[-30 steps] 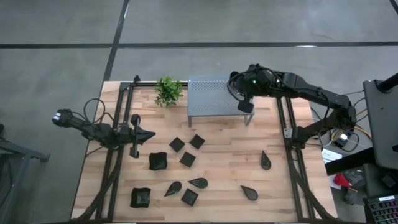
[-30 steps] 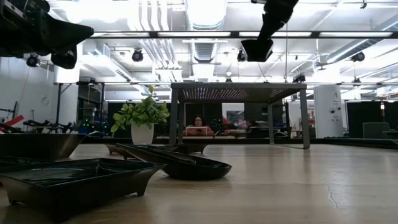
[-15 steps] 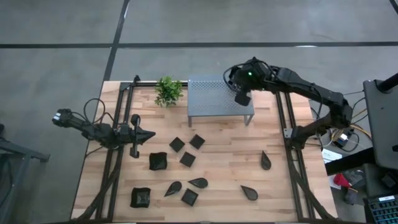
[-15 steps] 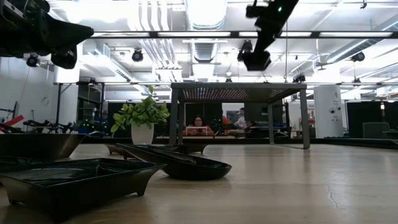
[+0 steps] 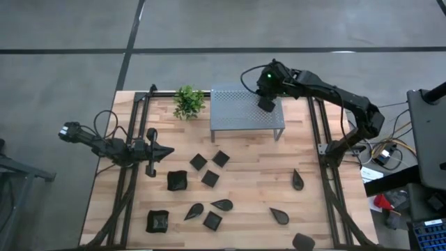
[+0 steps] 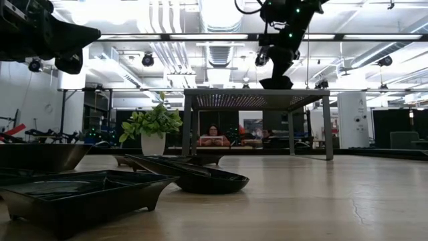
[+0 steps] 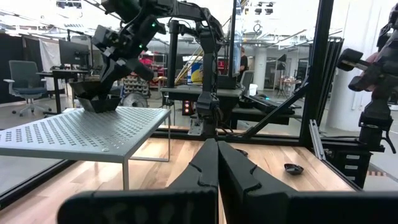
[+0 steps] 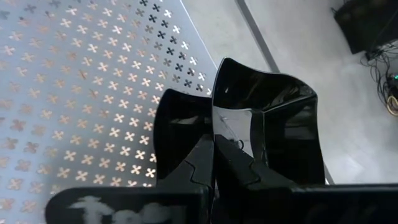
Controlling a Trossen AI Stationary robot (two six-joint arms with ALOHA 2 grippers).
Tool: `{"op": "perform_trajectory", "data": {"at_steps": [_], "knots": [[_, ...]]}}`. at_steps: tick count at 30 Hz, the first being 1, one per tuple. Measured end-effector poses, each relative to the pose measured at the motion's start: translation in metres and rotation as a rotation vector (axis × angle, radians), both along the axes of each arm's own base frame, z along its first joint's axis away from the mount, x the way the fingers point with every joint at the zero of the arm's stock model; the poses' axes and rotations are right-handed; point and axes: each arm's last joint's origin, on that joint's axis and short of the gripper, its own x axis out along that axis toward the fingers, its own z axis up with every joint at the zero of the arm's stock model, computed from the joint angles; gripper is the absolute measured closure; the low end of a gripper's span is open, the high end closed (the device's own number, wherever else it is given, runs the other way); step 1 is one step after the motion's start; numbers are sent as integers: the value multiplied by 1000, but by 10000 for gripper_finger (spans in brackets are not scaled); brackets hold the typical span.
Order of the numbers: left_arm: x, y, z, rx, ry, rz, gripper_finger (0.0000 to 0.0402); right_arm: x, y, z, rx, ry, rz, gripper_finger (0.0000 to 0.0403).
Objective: Pick & Place Mini shaped plates
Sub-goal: Stack the distorted square plate on top of the other distorted square plate on the shelf, then put the drop shaped plate on the shelf
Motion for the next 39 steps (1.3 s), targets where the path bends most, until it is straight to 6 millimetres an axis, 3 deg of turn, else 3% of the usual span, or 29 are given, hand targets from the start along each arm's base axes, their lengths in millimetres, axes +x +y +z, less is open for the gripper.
{"op": "perform_trajectory", "data": {"at_steps": [22, 39], "knots": [[0, 0, 0, 0, 0, 0, 401, -1, 3, -2, 86, -20, 21, 393], [0, 0, 0, 0, 0, 0, 401, -5, 7, 0, 109, -27, -10, 319]]}}
